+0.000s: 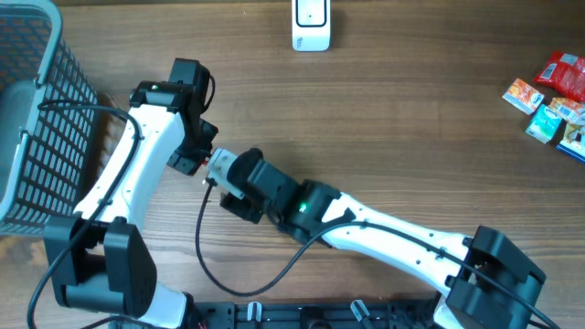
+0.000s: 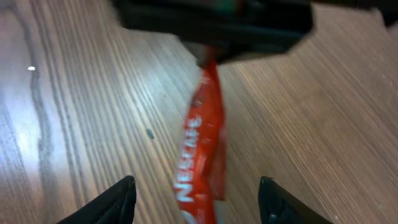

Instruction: Scan the item barcode

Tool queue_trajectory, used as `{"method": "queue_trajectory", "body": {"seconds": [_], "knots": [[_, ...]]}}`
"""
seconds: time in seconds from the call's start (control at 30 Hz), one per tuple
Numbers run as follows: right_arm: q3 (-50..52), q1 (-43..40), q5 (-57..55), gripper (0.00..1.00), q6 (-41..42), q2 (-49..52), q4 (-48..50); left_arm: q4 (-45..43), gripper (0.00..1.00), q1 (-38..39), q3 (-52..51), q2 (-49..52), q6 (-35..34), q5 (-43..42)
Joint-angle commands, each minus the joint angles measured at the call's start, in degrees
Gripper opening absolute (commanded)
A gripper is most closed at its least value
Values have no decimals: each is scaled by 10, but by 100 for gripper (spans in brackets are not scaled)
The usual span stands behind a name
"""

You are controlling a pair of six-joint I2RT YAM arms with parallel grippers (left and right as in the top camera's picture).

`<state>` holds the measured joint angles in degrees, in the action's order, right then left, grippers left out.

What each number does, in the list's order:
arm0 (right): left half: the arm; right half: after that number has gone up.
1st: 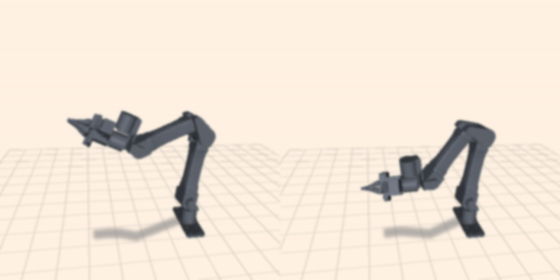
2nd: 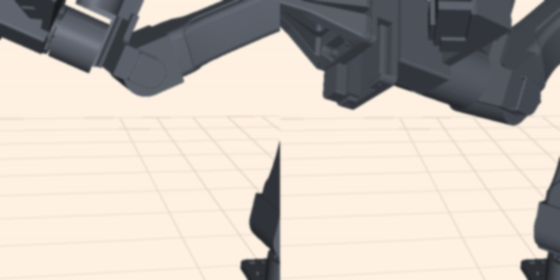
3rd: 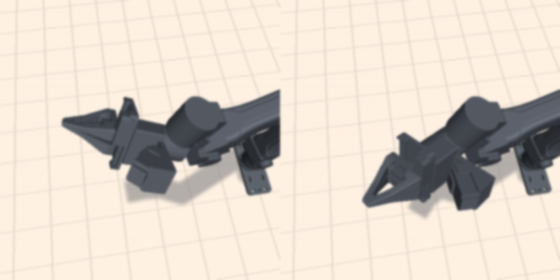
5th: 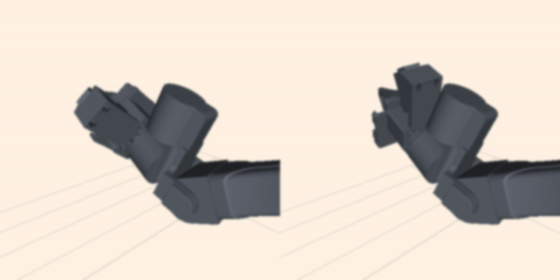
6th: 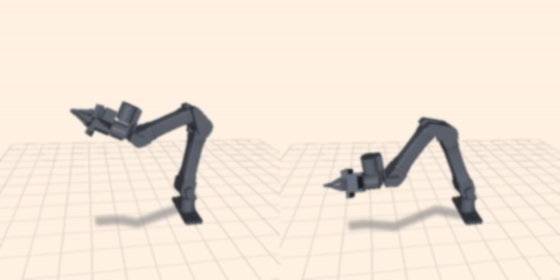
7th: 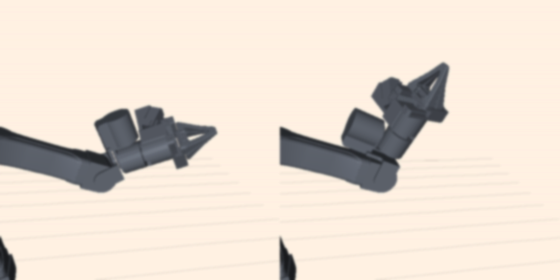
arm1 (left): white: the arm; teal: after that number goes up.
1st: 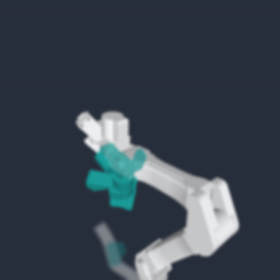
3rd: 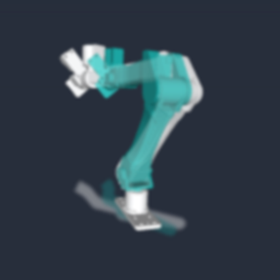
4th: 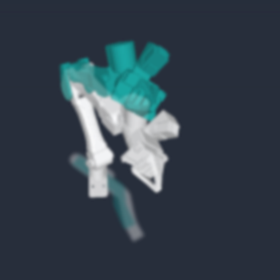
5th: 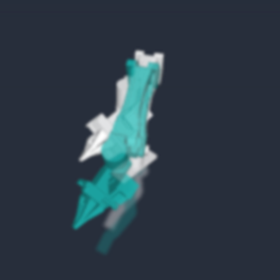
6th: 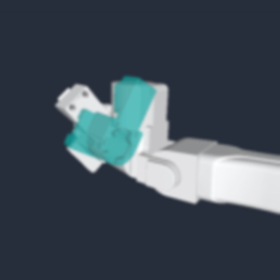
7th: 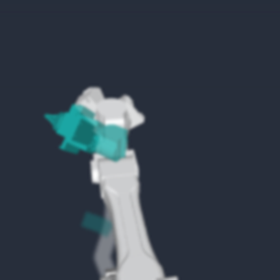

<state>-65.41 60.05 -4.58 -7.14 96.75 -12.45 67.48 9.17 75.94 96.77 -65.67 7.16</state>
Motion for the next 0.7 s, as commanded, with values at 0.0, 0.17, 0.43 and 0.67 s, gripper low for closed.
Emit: {"method": "queue_trajectory", "body": {"seconds": [0.0,0.17,0.43,0.67], "knots": [[-1,13,-21,63,-14,21,3,5,4,-1,8,9,-13,-14],[-1,11,-51,62,-2,40,4,8,4,-1,8,9,-8,-18],[-1,10,-49,20,7,40,14,9,4,-1,8,9,-3,-18],[-1,10,-48,4,51,40,23,7,15,-1,8,9,42,-16]]}}
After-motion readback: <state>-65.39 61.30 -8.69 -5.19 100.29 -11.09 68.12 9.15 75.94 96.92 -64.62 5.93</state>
